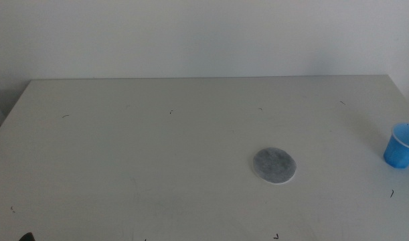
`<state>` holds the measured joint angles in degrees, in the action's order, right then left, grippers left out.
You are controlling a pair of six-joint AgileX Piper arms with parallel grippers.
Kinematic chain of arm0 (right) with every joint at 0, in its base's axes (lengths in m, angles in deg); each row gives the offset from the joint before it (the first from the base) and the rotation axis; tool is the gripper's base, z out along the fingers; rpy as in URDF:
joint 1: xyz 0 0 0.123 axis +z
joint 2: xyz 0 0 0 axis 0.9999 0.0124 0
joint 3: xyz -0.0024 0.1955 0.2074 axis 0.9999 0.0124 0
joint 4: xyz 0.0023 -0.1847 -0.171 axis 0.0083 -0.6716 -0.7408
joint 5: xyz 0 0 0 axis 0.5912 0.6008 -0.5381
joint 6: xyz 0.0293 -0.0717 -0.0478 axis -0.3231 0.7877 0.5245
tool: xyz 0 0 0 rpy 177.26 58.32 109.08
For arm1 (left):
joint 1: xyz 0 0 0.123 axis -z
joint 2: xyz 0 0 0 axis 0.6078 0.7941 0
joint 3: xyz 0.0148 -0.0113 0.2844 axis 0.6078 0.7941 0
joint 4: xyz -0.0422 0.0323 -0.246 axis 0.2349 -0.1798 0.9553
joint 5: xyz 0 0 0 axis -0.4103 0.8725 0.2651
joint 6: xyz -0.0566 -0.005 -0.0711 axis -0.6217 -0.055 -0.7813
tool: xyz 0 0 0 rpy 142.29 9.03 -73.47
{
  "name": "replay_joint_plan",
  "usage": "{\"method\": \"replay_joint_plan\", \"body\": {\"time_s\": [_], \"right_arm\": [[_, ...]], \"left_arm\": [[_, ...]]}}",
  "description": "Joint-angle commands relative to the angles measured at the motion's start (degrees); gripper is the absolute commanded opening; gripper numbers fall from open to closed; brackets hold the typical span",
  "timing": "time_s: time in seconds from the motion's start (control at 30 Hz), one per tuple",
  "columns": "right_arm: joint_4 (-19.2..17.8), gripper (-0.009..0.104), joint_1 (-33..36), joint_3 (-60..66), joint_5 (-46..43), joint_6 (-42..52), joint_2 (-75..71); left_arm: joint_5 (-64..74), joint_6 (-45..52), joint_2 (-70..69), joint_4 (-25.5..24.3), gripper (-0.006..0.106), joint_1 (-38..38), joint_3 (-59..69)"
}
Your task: Place an empty cup on a cup mat.
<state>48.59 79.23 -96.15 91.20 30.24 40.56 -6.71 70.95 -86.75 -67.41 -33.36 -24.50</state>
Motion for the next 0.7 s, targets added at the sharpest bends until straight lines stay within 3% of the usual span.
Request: {"method": "replay_joint_plan", "body": {"time_s": [0.0,0.17,0.67], "right_arm": [[-1.0,0.092,-1.9,-2.1,-2.2,0.4,0.7],[-0.6,0.092,-4.4,-2.3,-2.7,0.4,6.2],[0.5,0.087,-6.8,-2.3,-16.6,4.4,23.5]], "left_arm": [[-3.8,-0.6,-0.3,0.0,0.105,-0.1,-0.3],[-3.8,-0.6,-0.3,0.0,0.105,-0.1,-0.3],[-3.8,-0.6,-0.3,0.0,0.105,-0.1,-0.3]]}}
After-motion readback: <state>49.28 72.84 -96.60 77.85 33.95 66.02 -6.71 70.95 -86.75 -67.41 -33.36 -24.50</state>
